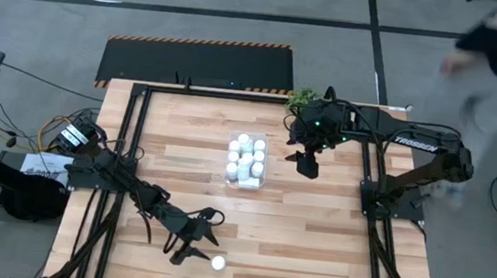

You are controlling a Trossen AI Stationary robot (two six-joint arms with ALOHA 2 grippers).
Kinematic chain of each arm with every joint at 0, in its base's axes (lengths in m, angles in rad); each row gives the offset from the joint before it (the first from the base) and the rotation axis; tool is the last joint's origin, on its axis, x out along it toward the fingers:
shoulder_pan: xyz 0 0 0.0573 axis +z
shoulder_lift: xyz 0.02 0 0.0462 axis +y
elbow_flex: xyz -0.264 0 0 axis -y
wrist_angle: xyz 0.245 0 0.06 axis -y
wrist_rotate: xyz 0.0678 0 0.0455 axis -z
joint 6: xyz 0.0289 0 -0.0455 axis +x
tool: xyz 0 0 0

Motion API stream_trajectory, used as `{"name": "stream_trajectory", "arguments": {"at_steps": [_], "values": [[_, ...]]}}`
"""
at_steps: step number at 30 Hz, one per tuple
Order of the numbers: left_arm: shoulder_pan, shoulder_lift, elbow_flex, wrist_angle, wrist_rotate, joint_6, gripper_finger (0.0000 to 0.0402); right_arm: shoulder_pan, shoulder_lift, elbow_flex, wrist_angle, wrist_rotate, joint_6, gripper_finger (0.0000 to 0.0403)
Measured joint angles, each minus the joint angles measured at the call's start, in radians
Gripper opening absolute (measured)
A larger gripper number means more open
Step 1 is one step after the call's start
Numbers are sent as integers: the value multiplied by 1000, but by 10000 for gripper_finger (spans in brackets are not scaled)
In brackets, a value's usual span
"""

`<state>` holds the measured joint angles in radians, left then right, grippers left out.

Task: Pick and place pill bottles into a basket
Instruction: Put the pill bottles into the container

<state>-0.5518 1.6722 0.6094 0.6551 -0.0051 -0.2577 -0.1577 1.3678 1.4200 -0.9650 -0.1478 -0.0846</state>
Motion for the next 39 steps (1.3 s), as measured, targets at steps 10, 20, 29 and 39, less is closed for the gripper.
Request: {"name": "stream_trajectory", "arguments": {"at_steps": [10, 20, 29, 39], "values": [[-5, 0, 0, -8, -7, 5, 292, 0, 0, 0, -3, 0, 7, 225], [-4, 128, 70, 9, 47, 31, 300, 0, 0, 0, -7, -3, 9, 225], [7, 129, 103, 3, 79, 103, 300, 16, 0, 0, -8, -3, 13, 225], [26, 130, 103, -4, 105, 116, 300, 21, 0, 0, -11, -3, 10, 225]]}}
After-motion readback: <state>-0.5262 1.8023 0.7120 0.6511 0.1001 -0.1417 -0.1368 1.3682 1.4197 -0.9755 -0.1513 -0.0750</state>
